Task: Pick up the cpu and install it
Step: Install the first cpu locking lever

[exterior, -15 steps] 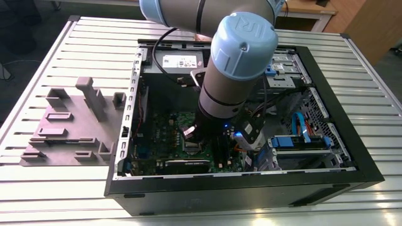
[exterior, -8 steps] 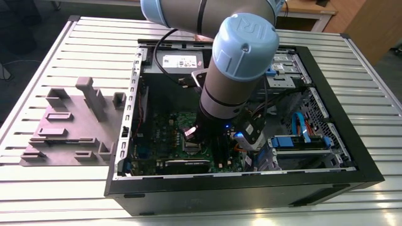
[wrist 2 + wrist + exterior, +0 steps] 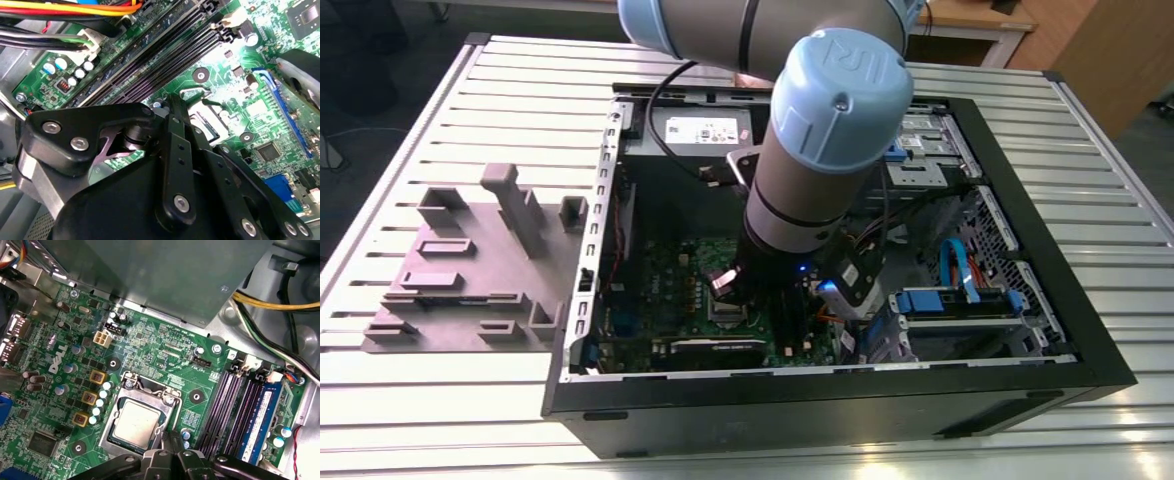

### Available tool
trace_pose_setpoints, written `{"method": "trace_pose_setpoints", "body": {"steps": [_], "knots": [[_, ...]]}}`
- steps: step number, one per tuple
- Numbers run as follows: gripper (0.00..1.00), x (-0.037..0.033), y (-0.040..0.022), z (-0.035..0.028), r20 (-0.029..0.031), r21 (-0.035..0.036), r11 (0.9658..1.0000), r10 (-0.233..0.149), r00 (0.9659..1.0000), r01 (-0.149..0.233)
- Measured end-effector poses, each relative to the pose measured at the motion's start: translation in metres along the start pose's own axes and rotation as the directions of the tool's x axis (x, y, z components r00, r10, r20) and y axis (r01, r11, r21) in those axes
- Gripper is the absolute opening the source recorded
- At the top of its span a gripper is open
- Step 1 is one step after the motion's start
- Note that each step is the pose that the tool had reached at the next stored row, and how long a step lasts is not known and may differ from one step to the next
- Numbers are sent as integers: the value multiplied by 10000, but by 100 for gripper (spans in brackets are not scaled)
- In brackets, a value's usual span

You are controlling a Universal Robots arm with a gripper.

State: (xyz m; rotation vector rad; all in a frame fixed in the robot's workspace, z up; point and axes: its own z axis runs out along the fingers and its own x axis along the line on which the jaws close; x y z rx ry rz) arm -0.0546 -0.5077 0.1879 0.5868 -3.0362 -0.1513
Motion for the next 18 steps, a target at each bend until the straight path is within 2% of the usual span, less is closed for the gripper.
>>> {"method": "trace_pose_setpoints", "body": {"steps": [11, 15, 18], "knots": [[10, 9, 25, -261, -14, 17, 10000, 2, 10000, -2], [10, 11, 34, -266, -19, 38, 10000, 5, 10000, -5], [10, 60, 70, -258, -4, 44, 10000, 14, 10000, -14]]}}
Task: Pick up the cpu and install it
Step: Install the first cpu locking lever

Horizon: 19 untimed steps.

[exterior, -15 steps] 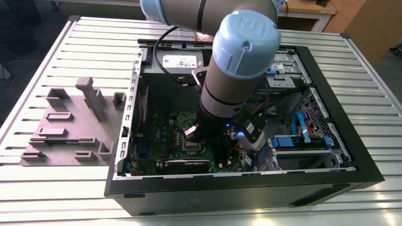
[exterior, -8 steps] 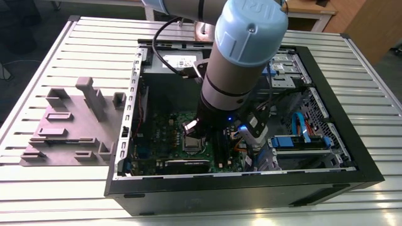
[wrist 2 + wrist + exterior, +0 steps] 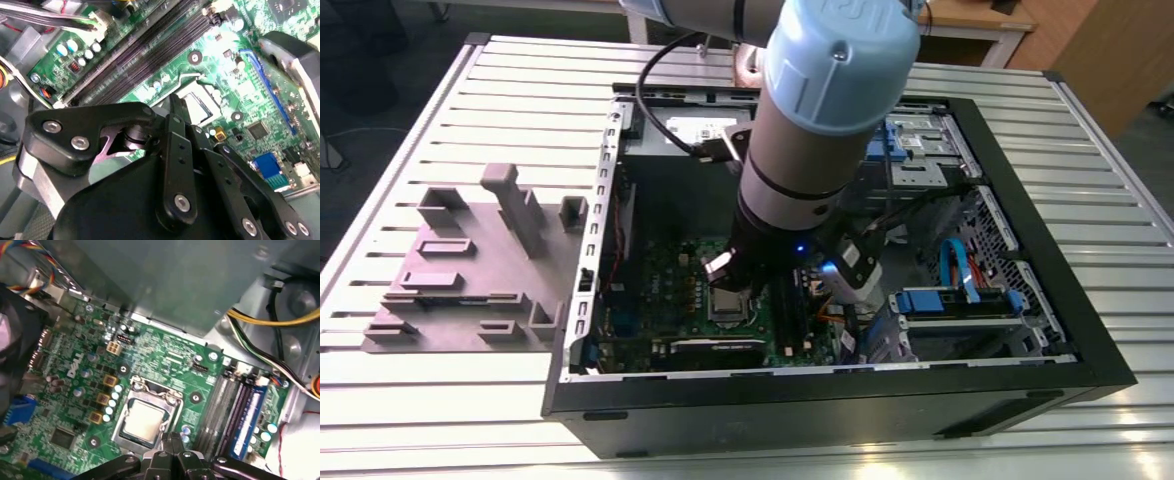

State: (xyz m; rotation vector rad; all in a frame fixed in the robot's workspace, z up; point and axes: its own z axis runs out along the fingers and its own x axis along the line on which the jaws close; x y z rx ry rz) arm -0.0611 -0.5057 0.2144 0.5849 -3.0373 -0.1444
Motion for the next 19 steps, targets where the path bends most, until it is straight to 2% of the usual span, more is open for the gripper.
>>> {"method": "trace_pose_setpoints", "body": {"steps": [8, 11, 17, 19], "knots": [[10, 191, 96, 19, 38, 24, 10000, 93, 9999, -93], [10, 199, 104, 11, 43, 58, 9998, 212, 9998, -213], [10, 204, 122, -147, 62, 109, 9988, 470, 9989, -471], [10, 203, 124, -158, 70, 124, 9987, 500, 9987, -501]]}}
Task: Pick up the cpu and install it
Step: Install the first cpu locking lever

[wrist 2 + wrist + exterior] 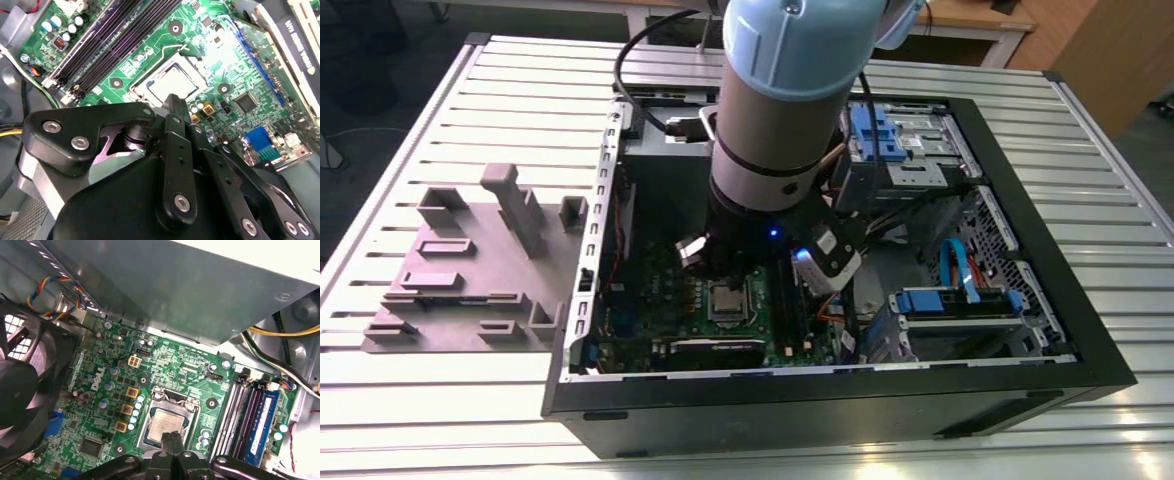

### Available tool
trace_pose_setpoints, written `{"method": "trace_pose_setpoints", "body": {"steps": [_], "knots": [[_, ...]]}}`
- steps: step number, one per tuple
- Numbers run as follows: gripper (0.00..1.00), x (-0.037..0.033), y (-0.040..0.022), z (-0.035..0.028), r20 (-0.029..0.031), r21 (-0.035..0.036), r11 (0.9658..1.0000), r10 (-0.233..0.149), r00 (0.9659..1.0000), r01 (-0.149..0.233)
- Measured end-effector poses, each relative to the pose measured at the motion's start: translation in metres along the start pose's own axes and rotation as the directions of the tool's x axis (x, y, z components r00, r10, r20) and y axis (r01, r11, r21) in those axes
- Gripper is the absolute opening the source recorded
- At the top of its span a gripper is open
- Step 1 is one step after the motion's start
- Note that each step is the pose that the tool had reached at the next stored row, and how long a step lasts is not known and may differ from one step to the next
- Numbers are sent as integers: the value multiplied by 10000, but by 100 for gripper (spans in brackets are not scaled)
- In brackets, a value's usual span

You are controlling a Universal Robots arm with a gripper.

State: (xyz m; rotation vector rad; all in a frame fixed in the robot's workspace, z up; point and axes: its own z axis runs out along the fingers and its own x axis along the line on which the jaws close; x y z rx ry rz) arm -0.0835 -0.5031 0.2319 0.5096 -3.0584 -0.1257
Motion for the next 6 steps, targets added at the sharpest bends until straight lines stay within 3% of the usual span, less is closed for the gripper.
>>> {"method": "trace_pose_setpoints", "body": {"steps": [6], "knots": [[10, 1, 0, -2, 0, 20, 10000, 2, 10000, -2]]}}
